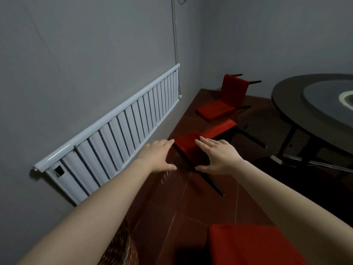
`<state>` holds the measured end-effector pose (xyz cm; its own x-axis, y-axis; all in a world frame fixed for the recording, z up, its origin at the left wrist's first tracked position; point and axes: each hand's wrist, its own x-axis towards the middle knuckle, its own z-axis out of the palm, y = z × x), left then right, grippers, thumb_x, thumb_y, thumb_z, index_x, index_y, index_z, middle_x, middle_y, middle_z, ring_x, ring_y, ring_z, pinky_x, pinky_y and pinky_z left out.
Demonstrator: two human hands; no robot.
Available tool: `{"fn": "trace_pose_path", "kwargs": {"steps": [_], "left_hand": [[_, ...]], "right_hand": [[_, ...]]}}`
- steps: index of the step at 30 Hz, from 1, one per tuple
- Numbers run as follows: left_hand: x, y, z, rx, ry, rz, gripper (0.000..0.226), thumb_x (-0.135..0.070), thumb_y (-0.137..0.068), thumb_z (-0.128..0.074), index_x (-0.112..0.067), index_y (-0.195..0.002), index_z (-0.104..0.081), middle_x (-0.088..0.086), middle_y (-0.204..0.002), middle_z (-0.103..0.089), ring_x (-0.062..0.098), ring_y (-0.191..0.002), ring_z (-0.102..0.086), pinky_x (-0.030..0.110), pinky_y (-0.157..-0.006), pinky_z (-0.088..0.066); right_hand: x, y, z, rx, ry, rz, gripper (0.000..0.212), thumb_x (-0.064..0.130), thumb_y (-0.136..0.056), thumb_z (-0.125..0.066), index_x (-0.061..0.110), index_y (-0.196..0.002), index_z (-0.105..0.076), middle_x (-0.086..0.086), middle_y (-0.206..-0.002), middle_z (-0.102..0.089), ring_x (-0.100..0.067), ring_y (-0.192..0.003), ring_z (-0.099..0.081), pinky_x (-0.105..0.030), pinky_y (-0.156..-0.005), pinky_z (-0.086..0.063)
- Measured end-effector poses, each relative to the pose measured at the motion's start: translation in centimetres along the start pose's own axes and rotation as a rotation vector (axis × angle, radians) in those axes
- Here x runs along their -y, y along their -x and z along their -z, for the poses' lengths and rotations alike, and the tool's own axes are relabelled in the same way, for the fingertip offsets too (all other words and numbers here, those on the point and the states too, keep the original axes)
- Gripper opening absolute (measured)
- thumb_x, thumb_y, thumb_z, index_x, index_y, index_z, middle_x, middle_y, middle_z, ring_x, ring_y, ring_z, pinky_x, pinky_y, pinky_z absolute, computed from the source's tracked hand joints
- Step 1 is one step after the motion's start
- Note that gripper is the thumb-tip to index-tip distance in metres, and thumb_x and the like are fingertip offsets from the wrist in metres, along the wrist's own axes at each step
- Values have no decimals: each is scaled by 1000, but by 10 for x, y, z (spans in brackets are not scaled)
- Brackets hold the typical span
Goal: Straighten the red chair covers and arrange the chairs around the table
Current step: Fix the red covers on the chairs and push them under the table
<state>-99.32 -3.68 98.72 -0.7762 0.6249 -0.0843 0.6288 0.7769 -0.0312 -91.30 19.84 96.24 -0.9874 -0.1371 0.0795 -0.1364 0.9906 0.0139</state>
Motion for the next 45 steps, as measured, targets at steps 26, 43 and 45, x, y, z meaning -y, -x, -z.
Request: {"fn": "trace_pose_path", "kwargs": {"steps": [26, 43, 45], "left_hand": [[207, -387, -19, 191, 269, -54, 110, -78, -77, -60, -27, -159, -8, 2, -164, -20, 23, -149, -24, 45, -117, -31], [303, -601, -50, 298, 336, -109, 86, -72, -93, -37, -21, -159, -17, 7, -162, -27, 24, -146, -30, 46, -117, -31], [311, -631, -59, 318, 321, -114, 85, -73, -93, -36, -21, -158, -18, 6, -161, -29, 24, -145, -31, 46, -117, -31]], "right_hand": [[-125, -350, -59, 174, -111, -183, 100, 75, -80, -52, 28, -157, -9, 1, -164, -12, -19, -149, -19, -39, -117, -20], [-179, -527, -139, 276, -236, -425, 90, 67, -88, -51, 25, -157, -11, -1, -164, -14, -22, -147, -25, -41, -116, -25], [-194, -553, -153, 281, -256, -435, 91, 67, -87, -51, 25, -157, -10, -1, -164, -14, -22, -147, -24, -41, -116, -24]]}}
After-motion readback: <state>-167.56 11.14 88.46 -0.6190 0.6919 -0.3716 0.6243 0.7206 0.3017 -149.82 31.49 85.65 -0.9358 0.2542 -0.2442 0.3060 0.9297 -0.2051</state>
